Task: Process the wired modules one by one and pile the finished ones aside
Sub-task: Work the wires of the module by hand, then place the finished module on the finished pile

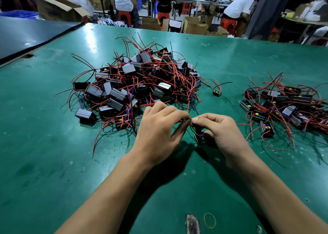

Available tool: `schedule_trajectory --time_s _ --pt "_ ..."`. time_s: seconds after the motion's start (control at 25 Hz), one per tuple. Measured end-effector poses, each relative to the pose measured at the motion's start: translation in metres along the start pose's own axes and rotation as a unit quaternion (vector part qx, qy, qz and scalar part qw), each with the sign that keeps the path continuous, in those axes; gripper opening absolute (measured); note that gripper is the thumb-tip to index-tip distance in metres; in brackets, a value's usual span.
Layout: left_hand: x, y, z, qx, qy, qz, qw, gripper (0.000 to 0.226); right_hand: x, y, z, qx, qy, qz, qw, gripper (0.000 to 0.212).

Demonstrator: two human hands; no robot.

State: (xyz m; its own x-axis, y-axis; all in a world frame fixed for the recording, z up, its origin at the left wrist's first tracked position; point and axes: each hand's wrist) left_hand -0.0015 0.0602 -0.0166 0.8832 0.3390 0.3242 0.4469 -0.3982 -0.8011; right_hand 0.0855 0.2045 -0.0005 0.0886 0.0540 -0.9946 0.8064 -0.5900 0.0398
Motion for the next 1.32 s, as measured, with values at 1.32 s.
schedule_trajectory --time_s 1.32 --pt "-0.002 0.001 -0.009 0.144 0.103 -0.150 0.973 0.010 0.004 -0.032 -0.044 0.198 -0.137 0.002 0.971 0.005"
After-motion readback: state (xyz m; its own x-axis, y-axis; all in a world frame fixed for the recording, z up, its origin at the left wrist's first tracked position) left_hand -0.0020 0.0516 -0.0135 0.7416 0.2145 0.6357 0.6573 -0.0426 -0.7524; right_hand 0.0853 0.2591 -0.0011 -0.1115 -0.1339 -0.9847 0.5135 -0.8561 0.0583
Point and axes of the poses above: each hand's wrist, its own y-axis away from the middle knuckle, its own z-axis out of the palm, x = y × z, and after that the axes turned 9 degrees about x, right-handed
